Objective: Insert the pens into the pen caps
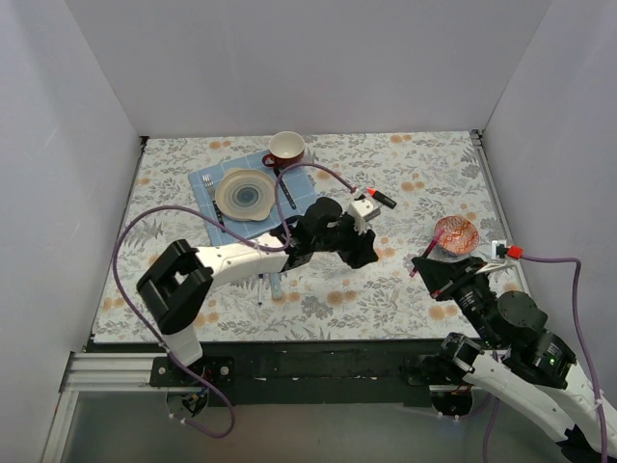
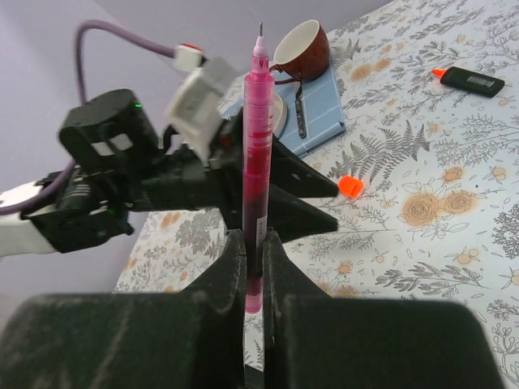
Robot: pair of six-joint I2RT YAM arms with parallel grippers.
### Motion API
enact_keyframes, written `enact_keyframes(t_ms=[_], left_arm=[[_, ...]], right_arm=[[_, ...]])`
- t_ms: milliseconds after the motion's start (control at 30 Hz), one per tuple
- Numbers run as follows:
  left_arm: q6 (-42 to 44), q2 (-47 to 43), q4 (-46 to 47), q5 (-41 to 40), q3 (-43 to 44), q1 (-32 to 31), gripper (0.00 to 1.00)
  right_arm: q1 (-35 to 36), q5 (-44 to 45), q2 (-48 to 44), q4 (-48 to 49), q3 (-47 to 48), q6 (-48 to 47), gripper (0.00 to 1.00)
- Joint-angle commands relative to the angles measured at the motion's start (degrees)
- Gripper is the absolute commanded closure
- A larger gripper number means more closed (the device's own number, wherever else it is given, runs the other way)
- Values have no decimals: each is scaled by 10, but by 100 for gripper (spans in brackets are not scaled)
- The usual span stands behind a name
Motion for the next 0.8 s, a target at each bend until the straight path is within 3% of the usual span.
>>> enact_keyframes(t_ms=[0, 133, 233, 567, 767], left_arm=[[-172, 81, -59, -44, 72, -34, 53], [-176, 134, -74, -105, 115, -97, 51], [-169, 187, -135, -152, 161, -122, 51], [-137, 271, -209, -295, 261, -165, 51], [-114, 299, -241, -326, 285, -182, 60]], right_arm=[[1, 17, -3, -16, 36, -11, 99], [1, 14, -16, -13, 36, -15, 99], [1, 10, -26, -15, 40, -16, 99], [1, 17, -52, -31, 47, -17, 99], [2, 21, -56, -36, 51, -17, 99]])
